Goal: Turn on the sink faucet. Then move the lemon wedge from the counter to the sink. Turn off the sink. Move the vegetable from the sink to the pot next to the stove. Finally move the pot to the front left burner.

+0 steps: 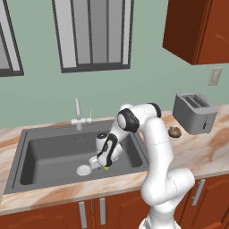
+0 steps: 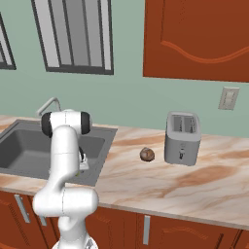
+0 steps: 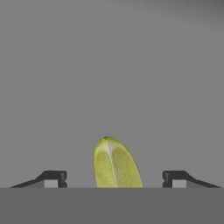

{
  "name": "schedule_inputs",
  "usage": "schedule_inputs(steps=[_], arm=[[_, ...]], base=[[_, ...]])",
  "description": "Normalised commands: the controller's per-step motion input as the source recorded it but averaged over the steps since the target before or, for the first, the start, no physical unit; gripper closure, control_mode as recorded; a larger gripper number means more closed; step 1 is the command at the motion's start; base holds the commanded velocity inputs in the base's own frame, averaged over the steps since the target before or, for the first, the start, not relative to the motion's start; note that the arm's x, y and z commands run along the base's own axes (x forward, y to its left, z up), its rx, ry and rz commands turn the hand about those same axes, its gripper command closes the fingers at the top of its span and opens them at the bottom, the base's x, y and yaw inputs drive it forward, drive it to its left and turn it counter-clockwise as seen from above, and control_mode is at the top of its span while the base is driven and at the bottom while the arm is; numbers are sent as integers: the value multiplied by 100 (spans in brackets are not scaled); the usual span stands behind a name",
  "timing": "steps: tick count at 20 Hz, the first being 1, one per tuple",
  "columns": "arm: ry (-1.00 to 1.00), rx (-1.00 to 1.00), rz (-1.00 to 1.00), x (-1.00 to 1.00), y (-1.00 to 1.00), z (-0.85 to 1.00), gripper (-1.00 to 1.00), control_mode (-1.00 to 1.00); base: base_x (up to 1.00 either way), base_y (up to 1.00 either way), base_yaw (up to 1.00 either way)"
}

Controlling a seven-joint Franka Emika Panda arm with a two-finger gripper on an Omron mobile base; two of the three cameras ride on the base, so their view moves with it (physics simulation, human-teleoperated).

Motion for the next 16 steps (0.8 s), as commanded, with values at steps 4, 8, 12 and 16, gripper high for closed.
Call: schedule_inputs(steps=[4,8,12,16], arm=[[0,0,0,1,0,-33,100,-100],[1,0,0,1,0,-34,100,-100],[7,0,0,1,0,-24,100,-100],[7,0,0,7,0,-8,100,-100]], base=[[0,0,0],[0,0,0],[0,0,0],[0,0,0]])
